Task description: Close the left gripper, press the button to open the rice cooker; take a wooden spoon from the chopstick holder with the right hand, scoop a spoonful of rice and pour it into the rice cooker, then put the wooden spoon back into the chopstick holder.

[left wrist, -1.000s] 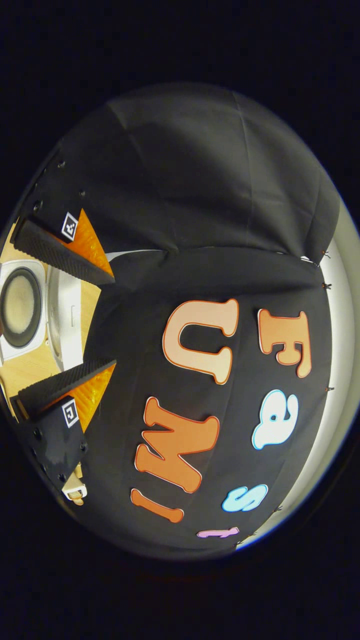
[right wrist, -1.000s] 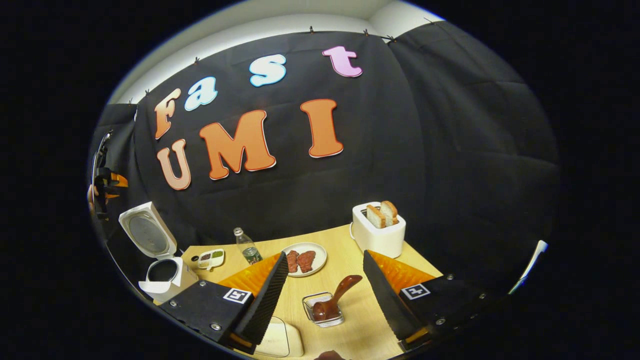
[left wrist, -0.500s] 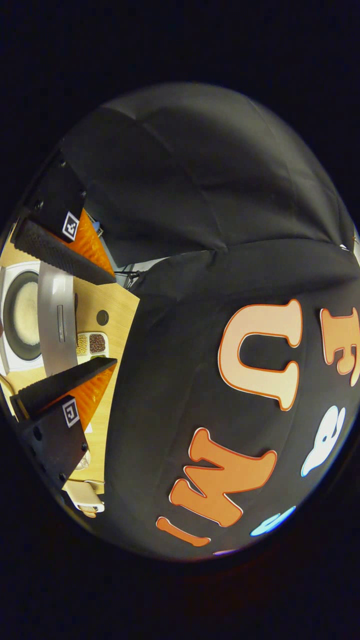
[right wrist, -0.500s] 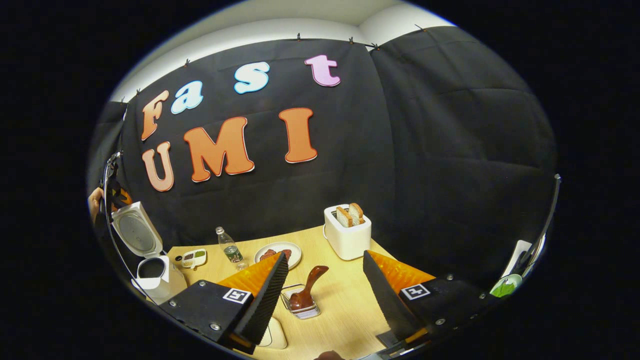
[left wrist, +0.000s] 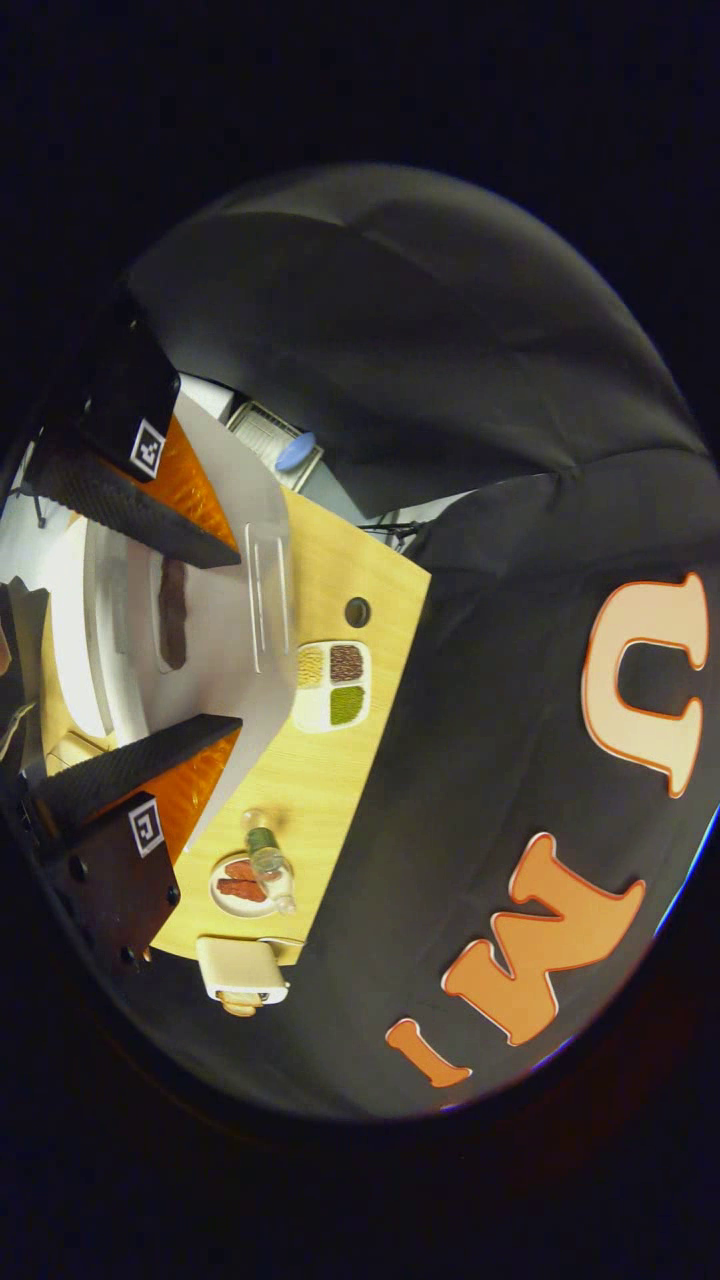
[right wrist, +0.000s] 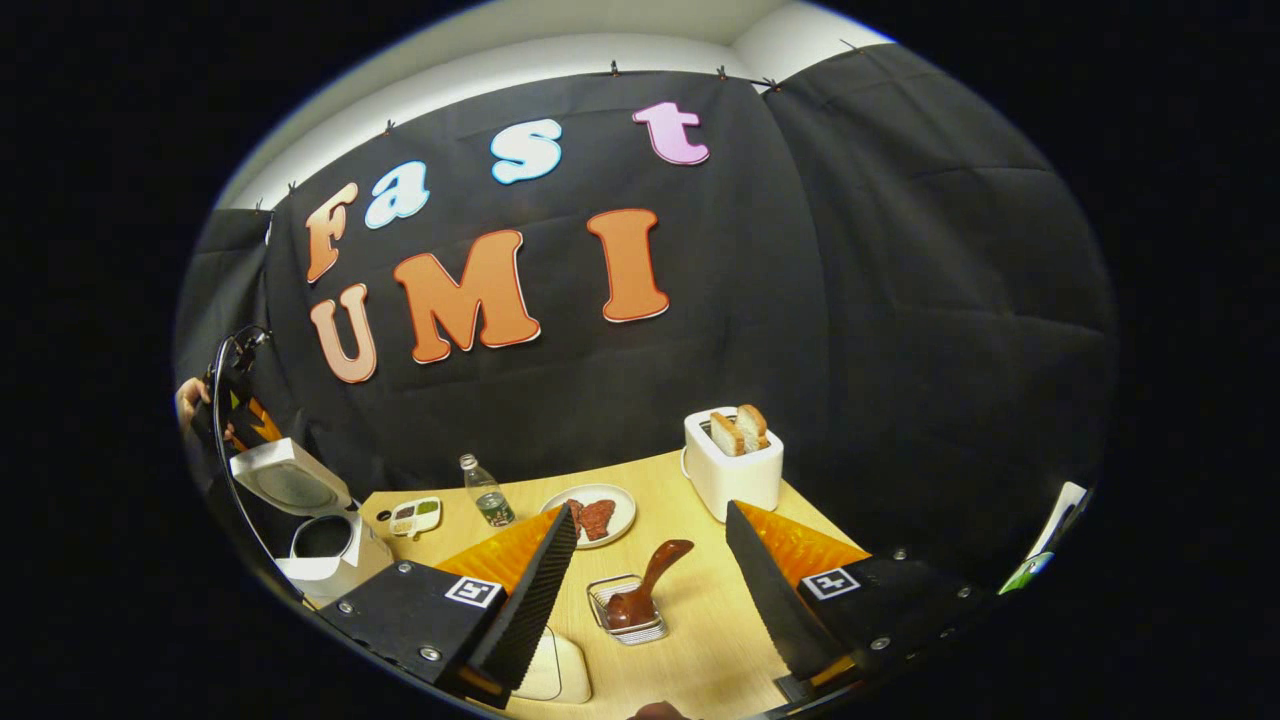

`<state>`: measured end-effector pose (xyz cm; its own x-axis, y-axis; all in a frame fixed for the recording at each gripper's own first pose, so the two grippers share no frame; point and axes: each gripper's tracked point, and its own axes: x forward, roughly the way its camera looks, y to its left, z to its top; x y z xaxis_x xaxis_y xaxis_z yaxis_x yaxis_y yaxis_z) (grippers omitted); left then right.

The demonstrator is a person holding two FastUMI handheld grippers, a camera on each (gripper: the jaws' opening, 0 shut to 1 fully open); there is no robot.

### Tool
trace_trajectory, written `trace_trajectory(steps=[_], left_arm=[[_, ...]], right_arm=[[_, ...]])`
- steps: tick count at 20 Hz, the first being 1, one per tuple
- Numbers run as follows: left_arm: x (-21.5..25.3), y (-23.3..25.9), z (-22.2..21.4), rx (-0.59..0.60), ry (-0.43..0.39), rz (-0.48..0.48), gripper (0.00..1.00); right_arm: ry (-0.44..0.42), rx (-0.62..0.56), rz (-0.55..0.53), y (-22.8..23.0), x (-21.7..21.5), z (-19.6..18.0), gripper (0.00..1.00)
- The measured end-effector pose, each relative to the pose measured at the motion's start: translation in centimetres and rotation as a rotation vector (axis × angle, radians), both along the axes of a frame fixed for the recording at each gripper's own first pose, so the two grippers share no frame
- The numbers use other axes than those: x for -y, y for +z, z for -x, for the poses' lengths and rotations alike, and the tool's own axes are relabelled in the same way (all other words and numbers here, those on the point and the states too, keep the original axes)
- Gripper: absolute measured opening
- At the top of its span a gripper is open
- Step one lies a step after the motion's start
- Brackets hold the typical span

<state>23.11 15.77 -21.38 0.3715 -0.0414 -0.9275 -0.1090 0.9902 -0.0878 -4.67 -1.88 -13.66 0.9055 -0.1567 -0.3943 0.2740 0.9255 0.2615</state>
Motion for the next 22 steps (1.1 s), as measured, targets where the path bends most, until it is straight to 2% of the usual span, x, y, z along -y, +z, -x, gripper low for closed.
trace_trajectory(steps=[6, 11, 14, 16, 19, 22], left_arm=[[0.8, -4.5, 5.0, -0.106, 0.001, -0.008, 1.00], [0.6, -9.0, 8.2, -0.217, 0.056, 0.011, 0.99], [-0.2, -12.5, 10.0, -0.286, 0.094, -0.015, 0.99], [-0.7, -13.2, 9.9, -0.258, 0.090, -0.050, 1.00], [-0.6, -12.9, 10.2, -0.233, 0.084, -0.053, 1.00], [-0.3, -12.5, 9.6, -0.118, 0.074, -0.037, 1.00]], right_arm=[[0.064, -0.007, -0.017, -1.2, -1.5, -1.8, 0.94], [0.112, -0.026, -0.008, -1.8, -2.7, -2.5, 0.94], [0.135, -0.025, -0.001, -1.6, -3.6, -3.3, 0.94], [0.154, -0.027, 0.014, -1.6, -4.2, -3.7, 0.94], [0.182, -0.022, 0.029, -1.3, -5.7, -4.4, 0.94], [0.182, 0.008, 0.082, -0.4, -6.2, -5.5, 0.94]])
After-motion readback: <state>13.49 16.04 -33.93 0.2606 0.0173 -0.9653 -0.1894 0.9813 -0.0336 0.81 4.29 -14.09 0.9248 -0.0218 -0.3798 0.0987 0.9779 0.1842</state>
